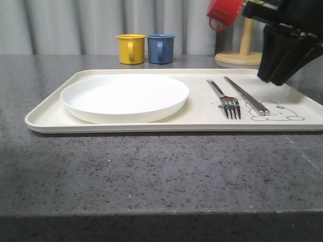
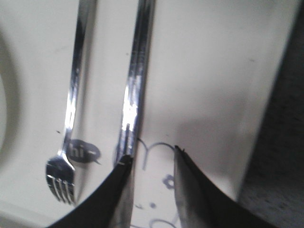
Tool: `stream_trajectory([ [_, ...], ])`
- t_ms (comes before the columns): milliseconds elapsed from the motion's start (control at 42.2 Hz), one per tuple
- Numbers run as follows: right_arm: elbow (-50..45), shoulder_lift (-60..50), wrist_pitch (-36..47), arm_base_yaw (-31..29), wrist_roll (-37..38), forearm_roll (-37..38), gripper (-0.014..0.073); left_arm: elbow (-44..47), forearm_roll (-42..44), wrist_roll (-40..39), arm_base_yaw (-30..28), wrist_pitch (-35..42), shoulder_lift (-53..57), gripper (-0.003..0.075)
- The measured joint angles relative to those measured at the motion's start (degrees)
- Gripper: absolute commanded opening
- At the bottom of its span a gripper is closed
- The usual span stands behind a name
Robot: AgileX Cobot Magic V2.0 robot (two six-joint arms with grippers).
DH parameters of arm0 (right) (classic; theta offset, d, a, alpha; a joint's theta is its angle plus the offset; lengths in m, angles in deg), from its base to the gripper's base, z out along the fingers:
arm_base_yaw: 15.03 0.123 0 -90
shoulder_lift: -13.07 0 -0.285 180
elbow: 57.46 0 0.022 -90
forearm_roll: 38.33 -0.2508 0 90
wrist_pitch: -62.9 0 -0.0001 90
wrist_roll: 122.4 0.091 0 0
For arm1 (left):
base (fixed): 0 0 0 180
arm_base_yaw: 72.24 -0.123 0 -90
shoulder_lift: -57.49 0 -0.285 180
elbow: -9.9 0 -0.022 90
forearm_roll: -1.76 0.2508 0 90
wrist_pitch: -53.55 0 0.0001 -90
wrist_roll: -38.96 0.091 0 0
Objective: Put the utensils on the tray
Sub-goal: 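Place the chopsticks on the tray beside the fork and release, then grasp the steel spoon by its handle with the right gripper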
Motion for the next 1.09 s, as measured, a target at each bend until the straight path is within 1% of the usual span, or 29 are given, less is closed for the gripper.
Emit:
stream_trajectory([
  [166,0.00,-4.33,-4.44,-0.11,-0.07,12.65,0.0248,0.00,0.00,0.00,0.00,0.00,0.00,0.0355],
  [213,0.00,-5.13,-4.98,-0.54,-0.07,15.41,0.0248,0.00,0.00,0.00,0.00,0.00,0.00,0.0355],
  [284,0.00,-5.85,-5.31,-2.38,-0.13,17.18,0.0253,0.00,0.00,0.00,0.00,0.00,0.00,0.0355],
  [545,0.00,-5.93,-5.44,-15.13,-0.13,17.64,0.0257,0.00,0.00,0.00,0.00,0.00,0.00,0.0355],
  [639,0.00,-5.93,-5.44,-18.24,-0.13,17.64,0.0257,0.00,0.00,0.00,0.00,0.00,0.00,0.0355],
  [805,0.00,-5.05,-5.10,-20.86,-0.21,17.64,0.0257,0.00,0.00,0.00,0.00,0.00,0.00,0.0355],
  [1089,0.00,-0.26,-4.99,-21.21,-0.35,18.09,0.0257,0.00,0.00,0.00,0.00,0.00,0.00,0.0355],
])
